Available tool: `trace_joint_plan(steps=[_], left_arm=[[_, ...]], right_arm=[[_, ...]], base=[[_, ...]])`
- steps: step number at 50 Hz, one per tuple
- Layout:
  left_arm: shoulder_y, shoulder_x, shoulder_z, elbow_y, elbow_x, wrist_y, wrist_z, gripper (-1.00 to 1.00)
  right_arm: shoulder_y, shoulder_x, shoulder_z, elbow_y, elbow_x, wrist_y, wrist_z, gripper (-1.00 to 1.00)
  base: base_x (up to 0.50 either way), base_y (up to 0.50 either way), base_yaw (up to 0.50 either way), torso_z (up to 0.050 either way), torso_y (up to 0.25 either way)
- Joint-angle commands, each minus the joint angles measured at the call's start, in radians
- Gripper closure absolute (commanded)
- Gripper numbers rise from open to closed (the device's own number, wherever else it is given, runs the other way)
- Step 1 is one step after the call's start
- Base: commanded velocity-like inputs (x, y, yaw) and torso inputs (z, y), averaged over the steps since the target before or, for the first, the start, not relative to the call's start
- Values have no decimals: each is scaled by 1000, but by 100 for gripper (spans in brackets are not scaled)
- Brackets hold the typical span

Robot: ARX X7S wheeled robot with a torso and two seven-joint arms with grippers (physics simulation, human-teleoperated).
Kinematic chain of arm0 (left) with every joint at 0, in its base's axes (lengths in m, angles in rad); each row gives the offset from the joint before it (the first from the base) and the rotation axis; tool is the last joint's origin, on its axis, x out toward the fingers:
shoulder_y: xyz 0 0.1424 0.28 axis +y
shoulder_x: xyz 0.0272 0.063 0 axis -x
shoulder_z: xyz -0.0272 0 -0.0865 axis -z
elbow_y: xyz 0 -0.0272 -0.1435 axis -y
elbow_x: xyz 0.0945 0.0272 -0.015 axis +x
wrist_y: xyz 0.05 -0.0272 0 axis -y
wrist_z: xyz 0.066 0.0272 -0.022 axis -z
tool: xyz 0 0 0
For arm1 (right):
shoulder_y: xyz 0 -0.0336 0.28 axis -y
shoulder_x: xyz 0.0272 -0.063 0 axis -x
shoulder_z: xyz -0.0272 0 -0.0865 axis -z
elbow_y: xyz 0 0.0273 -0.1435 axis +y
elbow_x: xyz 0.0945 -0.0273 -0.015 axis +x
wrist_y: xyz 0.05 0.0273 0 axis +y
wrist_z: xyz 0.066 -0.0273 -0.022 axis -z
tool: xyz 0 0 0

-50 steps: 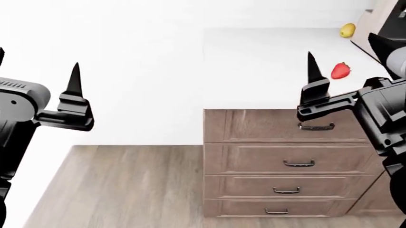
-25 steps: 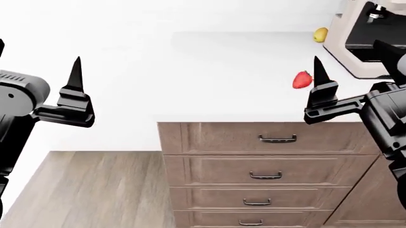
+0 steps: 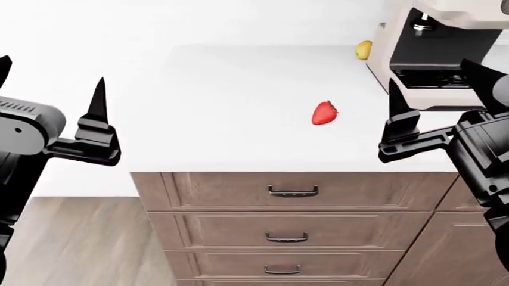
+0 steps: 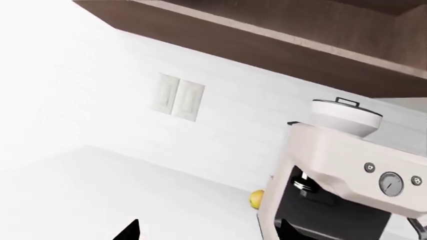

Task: Pick the strawberry from the counter and place it in the cabinet.

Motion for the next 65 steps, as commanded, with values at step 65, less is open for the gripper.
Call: trace_joint_plan(steps=[65], left_arm=[[2,-42,20,11,-258,-14,-123,-100]], right_arm=[[-43,22,-28,-84,186,-4,93,-100]], base=[[329,-48,0,0,1]])
